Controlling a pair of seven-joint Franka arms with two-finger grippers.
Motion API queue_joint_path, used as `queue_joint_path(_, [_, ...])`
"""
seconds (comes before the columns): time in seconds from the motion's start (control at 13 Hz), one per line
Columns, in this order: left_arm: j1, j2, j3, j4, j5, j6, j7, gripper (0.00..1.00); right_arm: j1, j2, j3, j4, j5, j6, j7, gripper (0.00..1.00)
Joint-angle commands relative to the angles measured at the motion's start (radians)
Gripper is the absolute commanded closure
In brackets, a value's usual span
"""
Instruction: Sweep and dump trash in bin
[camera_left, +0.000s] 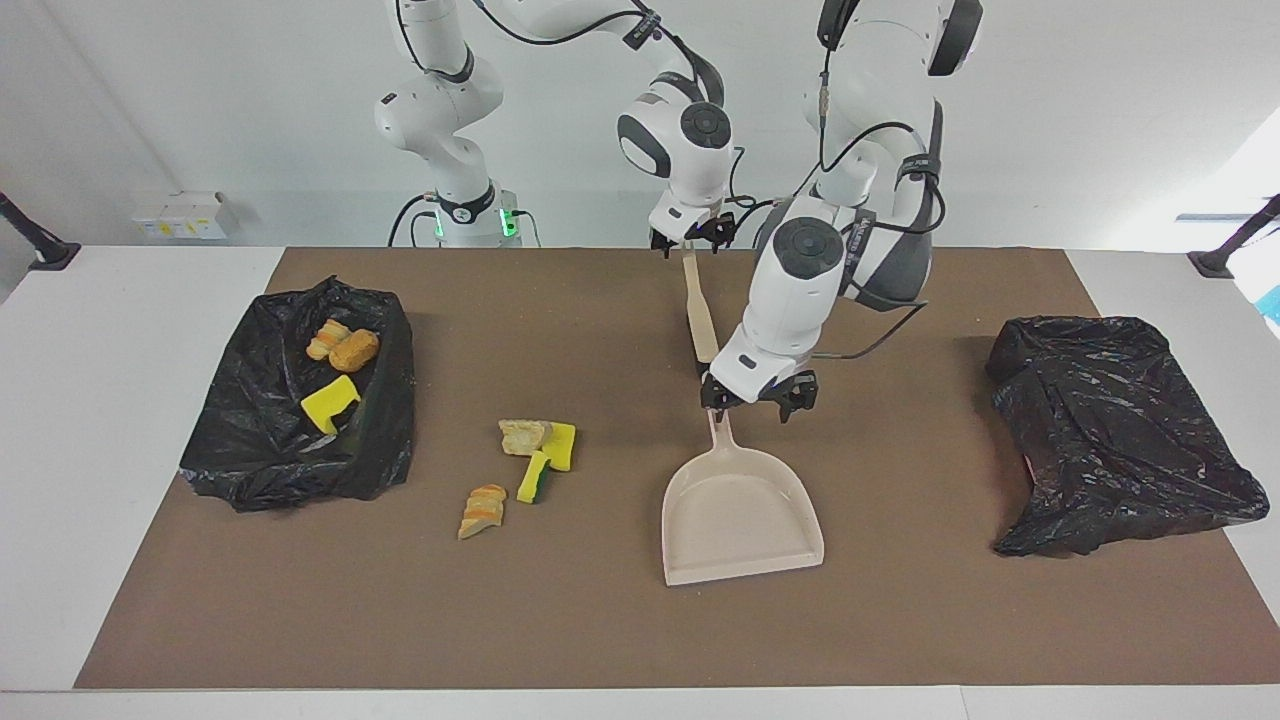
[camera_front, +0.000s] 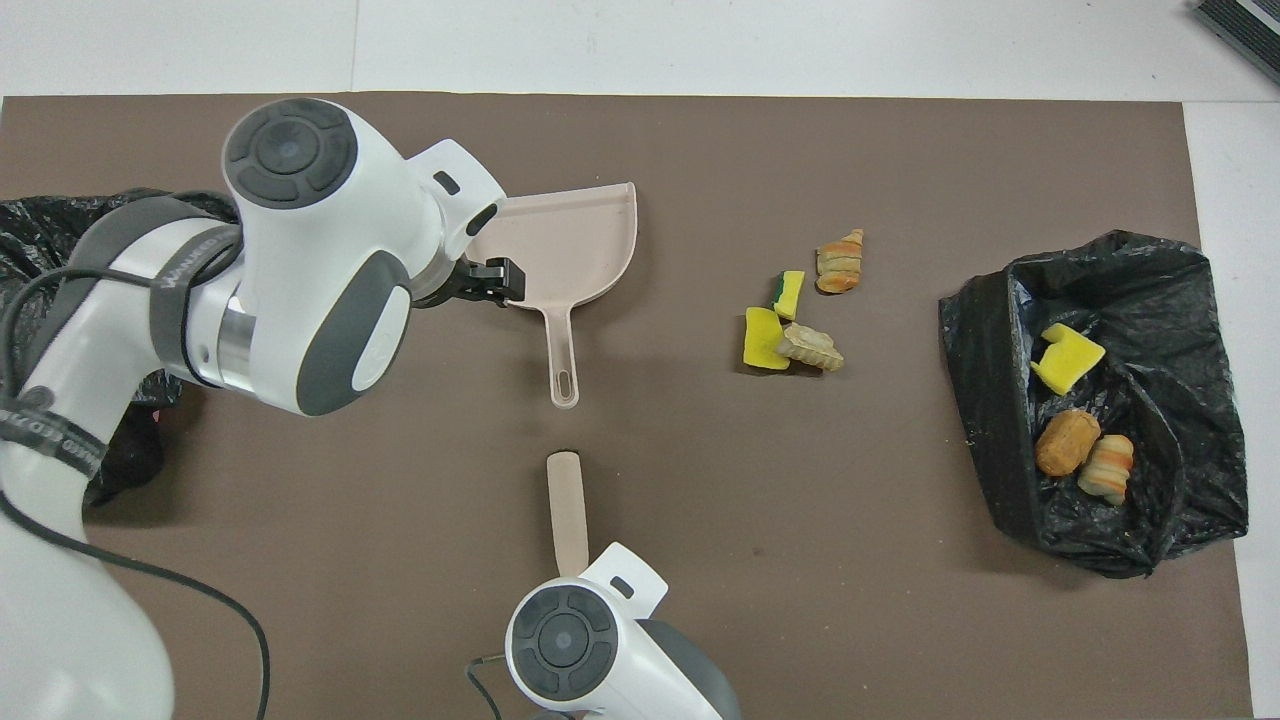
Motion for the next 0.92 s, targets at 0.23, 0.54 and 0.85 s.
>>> queue_joint_path(0.23, [-0.04, 0.049, 0.018, 0.039, -0.037, -0.048, -0.063, 0.18, -0.01, -0.025, 0.0, -0.036, 0.029, 0.038, -0.053, 0.43])
queue_joint_path(0.54, [-0.046, 0.024, 0.02, 0.007, -0.056, -0.068, -0.064, 0.99, -0.015, -0.023, 0.0, -0.048, 0.029, 0.064, -0.079, 0.43])
queue_joint_path(0.85, [-0.051, 0.012, 0.021, -0.011, -0.054, -0.074, -0.064, 1.0, -0.016, -0.018, -0.002, -0.048, 0.029, 0.077, -0.095, 0.91])
